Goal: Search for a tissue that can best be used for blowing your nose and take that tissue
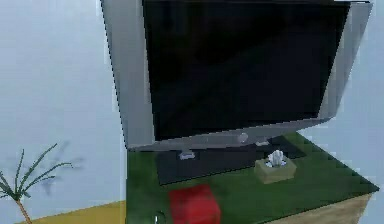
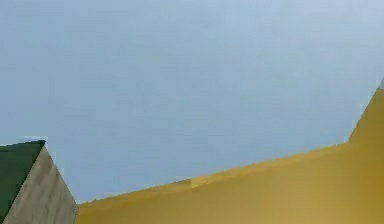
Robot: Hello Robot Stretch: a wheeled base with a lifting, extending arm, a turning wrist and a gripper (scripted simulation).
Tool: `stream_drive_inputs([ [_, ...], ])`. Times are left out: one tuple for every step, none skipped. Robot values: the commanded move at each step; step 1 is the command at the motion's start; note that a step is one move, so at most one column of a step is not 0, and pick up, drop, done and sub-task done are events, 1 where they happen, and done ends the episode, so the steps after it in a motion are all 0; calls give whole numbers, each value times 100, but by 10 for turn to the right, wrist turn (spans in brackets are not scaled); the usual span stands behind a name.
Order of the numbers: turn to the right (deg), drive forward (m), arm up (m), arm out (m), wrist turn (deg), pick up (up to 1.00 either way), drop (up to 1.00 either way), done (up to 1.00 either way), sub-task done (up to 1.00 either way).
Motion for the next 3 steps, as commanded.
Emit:
stream_drive_inputs([
  [-450,0,0,0,0,0,0,0,0],
  [-180,0,0,0,0,0,0,0,0],
  [450,0,0,0,0,0,0,0,0],
])
